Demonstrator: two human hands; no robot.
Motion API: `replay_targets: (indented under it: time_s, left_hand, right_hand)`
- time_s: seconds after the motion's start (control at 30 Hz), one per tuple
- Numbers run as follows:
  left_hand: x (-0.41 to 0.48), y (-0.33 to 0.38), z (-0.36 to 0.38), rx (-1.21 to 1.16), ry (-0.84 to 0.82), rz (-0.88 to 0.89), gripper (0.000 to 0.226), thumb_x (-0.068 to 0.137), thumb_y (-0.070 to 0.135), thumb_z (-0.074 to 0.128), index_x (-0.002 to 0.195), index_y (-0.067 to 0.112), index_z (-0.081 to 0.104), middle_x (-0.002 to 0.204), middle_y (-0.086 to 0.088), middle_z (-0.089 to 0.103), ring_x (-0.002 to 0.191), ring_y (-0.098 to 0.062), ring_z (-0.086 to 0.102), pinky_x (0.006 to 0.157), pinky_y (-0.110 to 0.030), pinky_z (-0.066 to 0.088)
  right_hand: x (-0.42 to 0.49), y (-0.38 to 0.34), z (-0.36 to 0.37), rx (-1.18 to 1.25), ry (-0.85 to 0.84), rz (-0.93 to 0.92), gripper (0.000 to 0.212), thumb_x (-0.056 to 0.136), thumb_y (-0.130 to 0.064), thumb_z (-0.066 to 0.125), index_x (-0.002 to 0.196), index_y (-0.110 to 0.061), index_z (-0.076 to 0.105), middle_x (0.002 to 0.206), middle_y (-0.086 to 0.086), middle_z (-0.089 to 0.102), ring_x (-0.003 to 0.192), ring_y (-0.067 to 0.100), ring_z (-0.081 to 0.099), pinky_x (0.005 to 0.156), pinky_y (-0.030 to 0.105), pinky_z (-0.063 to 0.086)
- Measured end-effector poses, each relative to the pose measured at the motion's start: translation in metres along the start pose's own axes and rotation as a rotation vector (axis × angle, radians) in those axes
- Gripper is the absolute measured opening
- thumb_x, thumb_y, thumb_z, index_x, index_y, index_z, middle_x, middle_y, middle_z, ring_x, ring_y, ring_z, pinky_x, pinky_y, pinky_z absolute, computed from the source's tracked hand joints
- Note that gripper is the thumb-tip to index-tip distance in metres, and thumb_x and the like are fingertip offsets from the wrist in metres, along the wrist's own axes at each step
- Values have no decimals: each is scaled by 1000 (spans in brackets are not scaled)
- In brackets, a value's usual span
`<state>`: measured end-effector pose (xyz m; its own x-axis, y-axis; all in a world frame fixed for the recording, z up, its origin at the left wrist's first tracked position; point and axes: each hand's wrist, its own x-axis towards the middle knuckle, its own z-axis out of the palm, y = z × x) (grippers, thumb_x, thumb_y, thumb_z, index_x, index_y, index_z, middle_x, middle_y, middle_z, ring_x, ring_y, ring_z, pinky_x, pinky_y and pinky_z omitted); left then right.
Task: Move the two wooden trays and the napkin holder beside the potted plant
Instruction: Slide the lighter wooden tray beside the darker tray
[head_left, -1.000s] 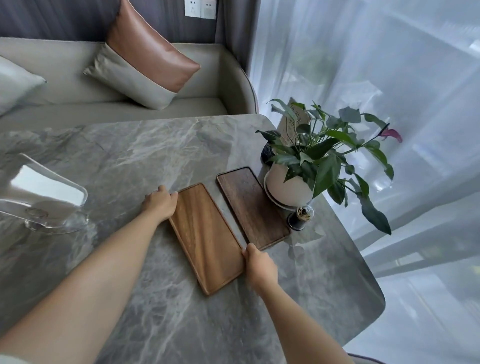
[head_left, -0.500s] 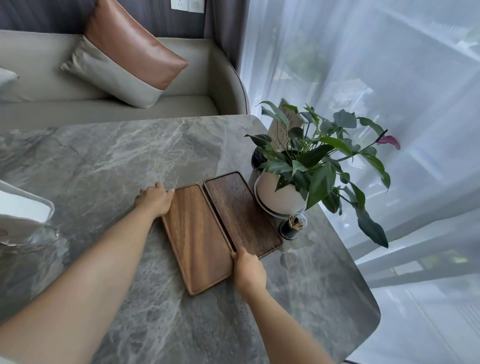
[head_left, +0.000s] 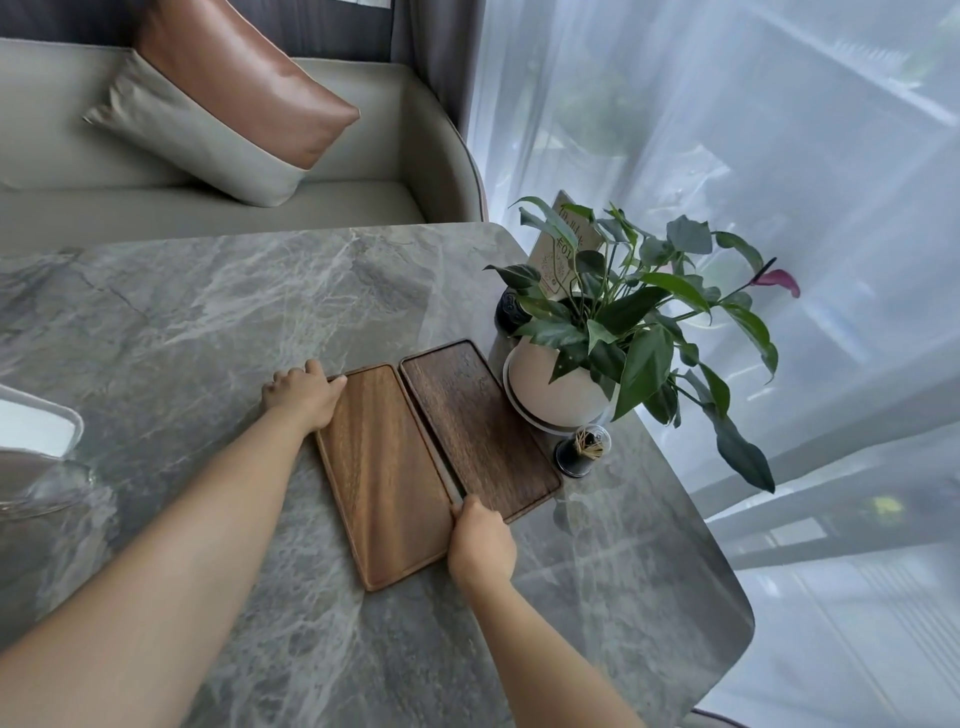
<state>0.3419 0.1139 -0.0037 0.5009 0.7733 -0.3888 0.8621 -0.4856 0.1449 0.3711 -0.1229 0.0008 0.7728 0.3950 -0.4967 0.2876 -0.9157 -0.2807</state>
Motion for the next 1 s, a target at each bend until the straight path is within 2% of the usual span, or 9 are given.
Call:
replay_targets:
  time_s: [0.13, 0.3, 0.47, 0.67, 0.87, 1.0]
  left_hand:
    - [3, -3, 0, 30, 10, 39, 55, 99, 43, 27, 132, 0, 37, 139, -25, 46, 131, -38, 38, 106, -45, 32]
    - [5, -3, 4, 74, 31, 91, 50, 99, 41, 29, 128, 1, 40, 132, -25, 51, 126, -39, 41, 103, -45, 35]
    - [5, -2, 6, 60, 34, 102, 49, 99, 40, 30, 127, 1, 42, 133, -25, 50, 126, -38, 41, 102, -45, 35]
    - [6, -3, 10, 21, 24, 103, 51, 98, 41, 30, 129, 2, 40, 134, -25, 48, 127, -38, 39, 104, -46, 34]
    - [8, -4, 11, -48, 42, 100, 51, 98, 41, 33, 129, 1, 41, 134, -26, 48, 126, -39, 39, 103, -46, 35]
    - [7, -6, 12, -61, 52, 109, 52, 97, 40, 33, 132, 2, 40, 135, -24, 47, 128, -38, 38, 104, -46, 34]
  right_hand:
    - [5, -3, 0, -93, -15, -18, 33, 91, 4, 29, 116, -6, 48, 115, 17, 62, 105, 33, 58, 72, 36, 42]
    - [8, -6, -3, -208, -22, -89, 34, 89, 6, 34, 119, -3, 48, 120, 18, 60, 109, 35, 56, 82, 40, 47]
    - [10, -6, -6, -265, 29, -168, 32, 88, 7, 33, 115, -7, 45, 113, 18, 64, 102, 35, 60, 66, 36, 37]
    - [12, -4, -10, -258, 64, -196, 23, 89, 6, 29, 93, -17, 27, 108, 18, 65, 96, 34, 62, 62, 36, 36]
    - [21, -8, -10, -299, 60, -184, 27, 88, 7, 31, 106, -11, 43, 110, 17, 65, 99, 34, 61, 66, 37, 36]
    - [23, -8, -9, -321, 59, -189, 25, 89, 6, 31, 99, -15, 40, 109, 17, 65, 98, 34, 61, 66, 37, 36]
